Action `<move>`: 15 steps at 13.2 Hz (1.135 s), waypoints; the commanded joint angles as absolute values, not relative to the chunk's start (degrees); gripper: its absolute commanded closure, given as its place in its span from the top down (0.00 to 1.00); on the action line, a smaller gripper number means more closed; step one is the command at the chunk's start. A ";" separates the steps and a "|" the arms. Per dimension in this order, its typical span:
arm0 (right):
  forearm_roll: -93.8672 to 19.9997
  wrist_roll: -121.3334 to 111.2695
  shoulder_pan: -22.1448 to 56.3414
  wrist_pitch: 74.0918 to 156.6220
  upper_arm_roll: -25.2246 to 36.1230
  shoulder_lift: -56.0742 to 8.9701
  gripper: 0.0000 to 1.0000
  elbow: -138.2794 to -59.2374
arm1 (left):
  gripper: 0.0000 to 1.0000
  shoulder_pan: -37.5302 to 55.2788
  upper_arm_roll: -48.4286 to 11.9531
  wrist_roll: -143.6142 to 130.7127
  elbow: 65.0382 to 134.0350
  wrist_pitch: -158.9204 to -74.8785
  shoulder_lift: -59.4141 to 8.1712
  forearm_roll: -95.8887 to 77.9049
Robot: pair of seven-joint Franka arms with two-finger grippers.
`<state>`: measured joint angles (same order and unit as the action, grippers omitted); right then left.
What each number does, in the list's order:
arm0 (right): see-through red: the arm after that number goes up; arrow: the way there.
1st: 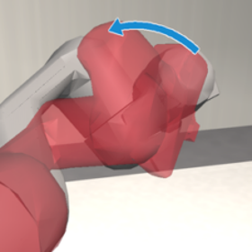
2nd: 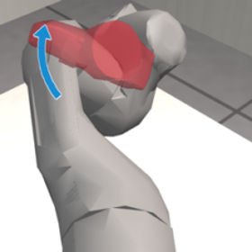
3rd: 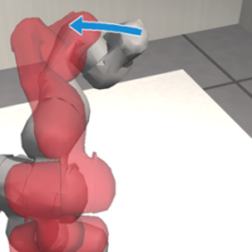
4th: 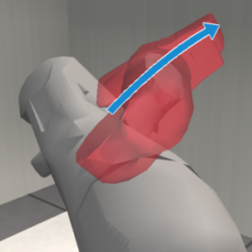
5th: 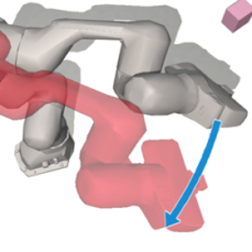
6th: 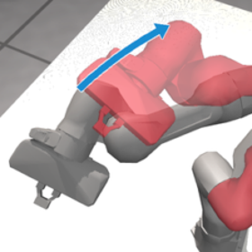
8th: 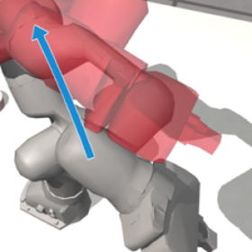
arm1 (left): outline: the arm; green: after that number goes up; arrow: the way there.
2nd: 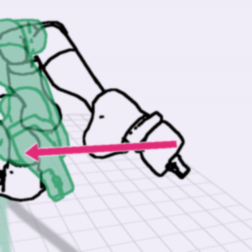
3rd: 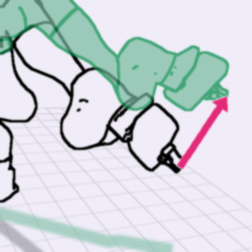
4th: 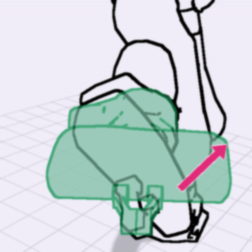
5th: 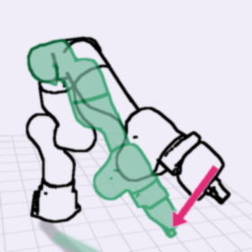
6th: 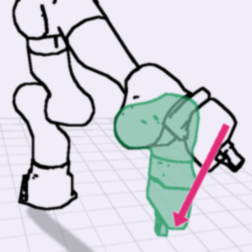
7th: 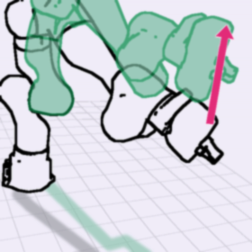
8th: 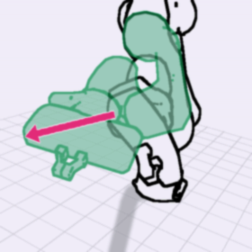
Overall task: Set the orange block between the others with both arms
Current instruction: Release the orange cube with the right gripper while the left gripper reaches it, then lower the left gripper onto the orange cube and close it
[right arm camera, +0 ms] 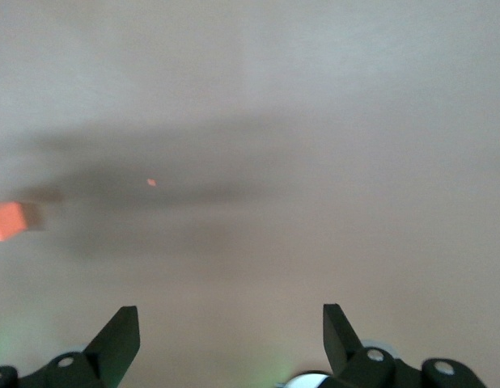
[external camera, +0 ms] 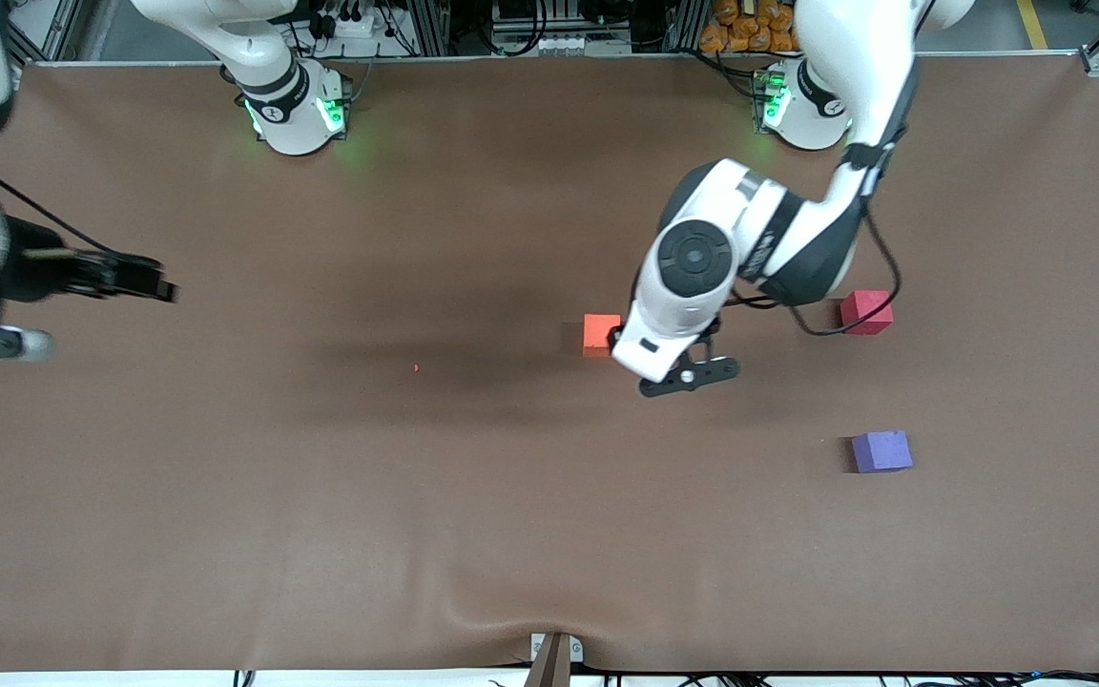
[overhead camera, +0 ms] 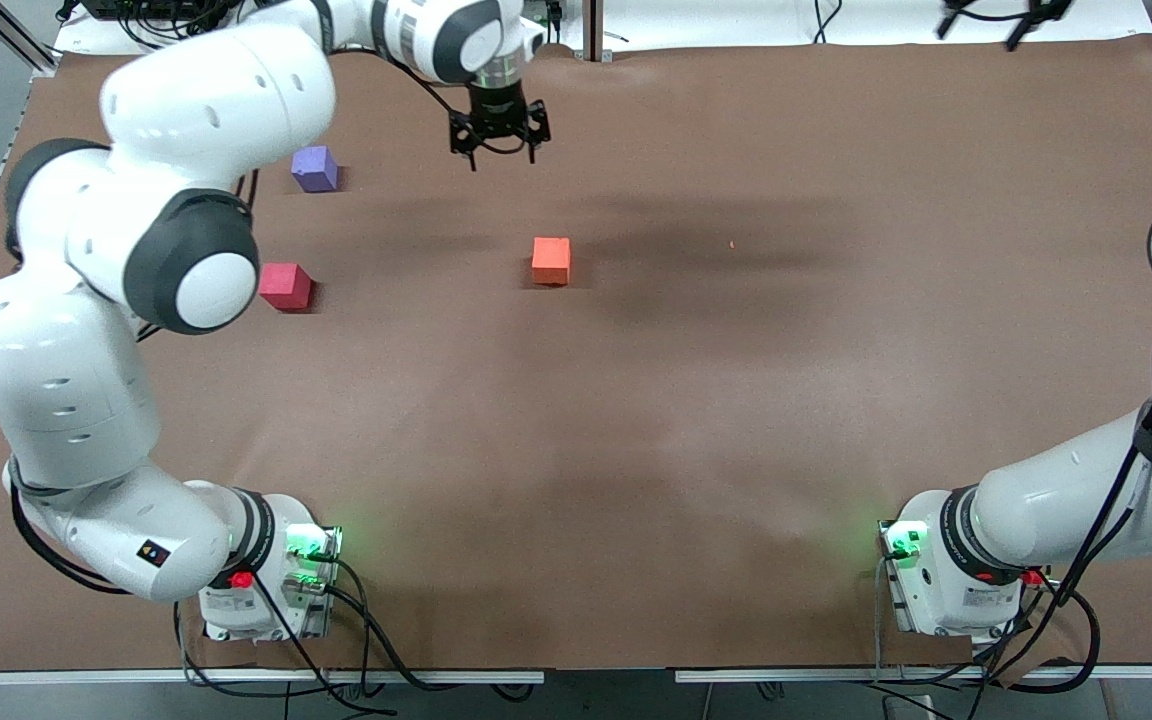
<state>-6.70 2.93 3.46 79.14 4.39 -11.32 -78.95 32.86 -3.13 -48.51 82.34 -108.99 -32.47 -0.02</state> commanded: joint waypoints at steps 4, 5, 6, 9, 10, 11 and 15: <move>0.88 -7.99 1.23 79.89 4.04 -7.03 1.00 -80.86 | 1.00 36.65 -2.11 -55.63 79.19 -118.82 -38.84 0.35; 0.79 -8.00 1.23 79.89 4.65 -7.03 1.00 -80.86 | 1.00 37.17 -2.11 -56.42 79.19 -120.22 -39.63 0.35; 0.88 -8.00 0.88 79.98 4.92 -7.03 1.00 -80.86 | 1.00 37.26 -2.11 -57.12 79.19 -121.71 -40.25 0.44; 0.70 -8.00 -0.26 80.42 5.27 -7.03 1.00 -80.86 | 1.00 37.53 -2.11 -57.39 79.19 -122.96 -40.87 0.88; 0.53 -7.91 -0.18 80.33 5.27 -6.86 1.00 -80.95 | 1.00 37.96 -2.11 -57.48 79.19 -123.48 -40.96 0.88; 0.18 -7.82 -0.18 80.25 5.27 -6.68 1.00 -80.95 | 1.00 37.97 -2.11 -57.65 79.19 -124.27 -41.39 0.79; -0.09 -7.38 0.35 80.33 5.01 -6.77 1.00 -80.86 | 1.00 38.41 -2.11 -57.92 79.19 -126.73 -42.45 0.88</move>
